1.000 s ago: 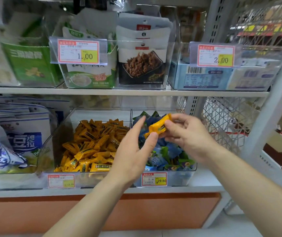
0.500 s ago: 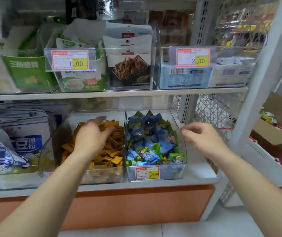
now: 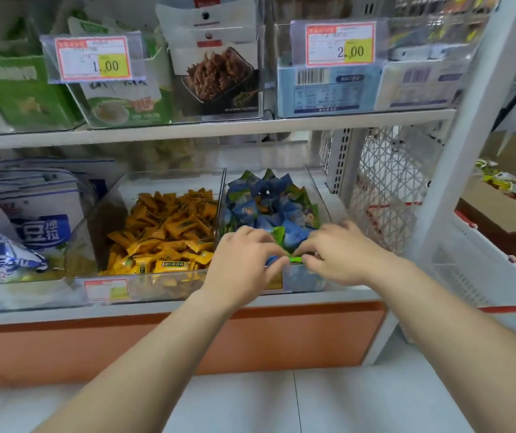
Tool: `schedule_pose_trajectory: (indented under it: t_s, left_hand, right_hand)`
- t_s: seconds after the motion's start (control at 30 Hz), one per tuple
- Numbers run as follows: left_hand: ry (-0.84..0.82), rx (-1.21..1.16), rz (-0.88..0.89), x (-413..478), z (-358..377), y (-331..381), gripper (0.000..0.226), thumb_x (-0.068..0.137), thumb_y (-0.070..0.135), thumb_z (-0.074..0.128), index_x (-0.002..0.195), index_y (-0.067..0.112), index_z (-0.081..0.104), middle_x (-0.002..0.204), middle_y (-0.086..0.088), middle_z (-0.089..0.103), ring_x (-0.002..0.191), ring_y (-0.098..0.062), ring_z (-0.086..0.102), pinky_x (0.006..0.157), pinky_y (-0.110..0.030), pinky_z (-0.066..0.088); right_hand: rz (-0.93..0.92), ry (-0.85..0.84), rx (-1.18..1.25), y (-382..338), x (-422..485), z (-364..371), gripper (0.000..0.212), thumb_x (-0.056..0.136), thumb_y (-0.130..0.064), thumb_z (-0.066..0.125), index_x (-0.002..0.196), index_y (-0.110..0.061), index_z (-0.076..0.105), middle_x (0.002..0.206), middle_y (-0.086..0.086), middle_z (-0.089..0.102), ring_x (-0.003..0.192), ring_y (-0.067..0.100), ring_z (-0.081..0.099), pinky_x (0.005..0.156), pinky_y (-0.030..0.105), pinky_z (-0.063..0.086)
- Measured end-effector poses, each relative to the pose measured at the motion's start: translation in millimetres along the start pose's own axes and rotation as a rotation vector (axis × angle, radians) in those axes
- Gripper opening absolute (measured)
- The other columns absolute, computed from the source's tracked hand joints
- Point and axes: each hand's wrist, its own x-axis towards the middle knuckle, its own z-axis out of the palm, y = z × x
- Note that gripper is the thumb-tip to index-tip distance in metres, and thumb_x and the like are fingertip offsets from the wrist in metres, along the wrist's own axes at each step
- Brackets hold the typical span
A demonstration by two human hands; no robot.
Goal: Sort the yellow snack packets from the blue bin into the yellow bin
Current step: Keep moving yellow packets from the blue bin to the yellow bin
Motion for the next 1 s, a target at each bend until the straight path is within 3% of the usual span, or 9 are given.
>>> schedule_pose_trajectory:
  t_s: [0.13, 0.23, 0.4, 0.53, 0.63, 0.73, 0.87, 0.93, 1.0]
  left_hand:
    - [0.038, 0.086, -0.091, 4.2, 4.3, -9.0, 0.050, 0.084, 0.076, 0.043, 0.080, 0.036, 0.073, 0.093, 0.013, 0.062, 0.094, -0.016, 0.052, 0.083, -0.037, 0.040]
    - [0.022, 0.052, -0.120, 9.0, 4.7, -12.8, 0.050, 0.080, 0.078, 0.046, 0.076, 0.036, 0.072, 0.090, 0.013, 0.061, 0.092, -0.016, 0.052, 0.081, -0.038, 0.042]
    - [0.090, 0.049, -0.173, 14.5, 7.2, -11.9, 0.035, 0.082, 0.067, 0.060, 0.088, 0.034, 0.067, 0.087, 0.010, 0.064, 0.087, -0.017, 0.057, 0.076, -0.036, 0.044]
    - [0.096, -0.132, -0.141, 16.8, 11.9, -9.0, 0.048, 0.083, 0.049, 0.072, 0.123, 0.034, 0.051, 0.113, 0.010, 0.061, 0.101, -0.013, 0.060, 0.075, -0.035, 0.054]
    - [0.092, -0.213, -0.139, 18.2, 11.7, -9.3, 0.044, 0.090, 0.048, 0.063, 0.129, 0.034, 0.050, 0.116, 0.011, 0.059, 0.100, -0.011, 0.061, 0.076, -0.034, 0.056]
    - [0.062, -0.327, -0.217, 17.7, 12.2, -14.9, 0.044, 0.091, 0.050, 0.062, 0.128, 0.028, 0.053, 0.117, 0.013, 0.062, 0.103, -0.007, 0.060, 0.086, -0.030, 0.053]
    - [0.022, -0.328, -0.212, 14.7, 10.3, -15.8, 0.038, 0.094, 0.047, 0.060, 0.124, 0.024, 0.060, 0.118, 0.010, 0.063, 0.109, -0.009, 0.058, 0.089, -0.026, 0.048]
    - [0.009, -0.286, -0.190, 11.6, 10.5, -15.8, 0.033, 0.094, 0.046, 0.060, 0.119, 0.025, 0.063, 0.117, 0.009, 0.061, 0.111, -0.010, 0.056, 0.088, -0.026, 0.046]
    - [0.041, -0.224, -0.161, 6.7, 11.0, -15.8, 0.033, 0.092, 0.044, 0.063, 0.118, 0.025, 0.062, 0.118, 0.008, 0.060, 0.113, -0.012, 0.053, 0.088, -0.028, 0.047]
  right_hand:
    - [-0.008, -0.020, 0.025, 4.2, 2.1, 3.4, 0.036, 0.092, -0.046, 0.036, 0.108, -0.037, 0.067, 0.096, -0.010, 0.064, 0.101, 0.017, 0.049, 0.089, 0.045, 0.030]
    - [0.018, -0.005, 0.100, 4.8, 1.9, 1.0, 0.034, 0.093, -0.043, 0.044, 0.122, -0.043, 0.061, 0.110, -0.014, 0.066, 0.109, 0.016, 0.052, 0.099, 0.048, 0.029]
    - [0.037, 0.053, 0.153, 0.1, 9.9, 0.7, 0.021, 0.092, -0.047, 0.054, 0.110, -0.042, 0.063, 0.100, -0.016, 0.069, 0.101, 0.015, 0.059, 0.098, 0.044, 0.031]
    - [0.071, 0.197, 0.093, -4.7, 14.2, 4.4, 0.008, 0.092, -0.040, 0.061, 0.097, -0.039, 0.067, 0.082, -0.015, 0.070, 0.091, 0.015, 0.062, 0.094, 0.038, 0.026]
    - [0.089, 0.345, 0.095, 0.9, 14.4, -0.9, 0.003, 0.090, -0.039, 0.065, 0.091, -0.039, 0.068, 0.076, -0.016, 0.068, 0.083, 0.013, 0.063, 0.091, 0.037, 0.025]
    - [0.170, 0.446, 0.312, 14.5, 20.9, -14.4, 0.005, 0.088, -0.032, 0.069, 0.091, -0.034, 0.072, 0.078, -0.018, 0.067, 0.081, 0.015, 0.065, 0.086, 0.034, 0.044]
    - [0.316, 0.584, 0.617, 20.9, 56.1, -30.7, 0.007, 0.089, -0.025, 0.069, 0.091, -0.031, 0.071, 0.079, -0.017, 0.063, 0.078, 0.007, 0.062, 0.065, 0.019, 0.044]
    - [0.348, 0.534, 0.646, 19.0, 80.7, -35.6, 0.008, 0.091, -0.030, 0.067, 0.098, -0.030, 0.071, 0.087, -0.015, 0.066, 0.087, 0.008, 0.065, 0.073, 0.023, 0.048]
    - [0.383, 0.379, 0.552, 19.1, 99.0, -38.3, 0.027, 0.093, -0.040, 0.062, 0.117, -0.028, 0.067, 0.110, -0.008, 0.068, 0.108, 0.017, 0.063, 0.092, 0.033, 0.048]
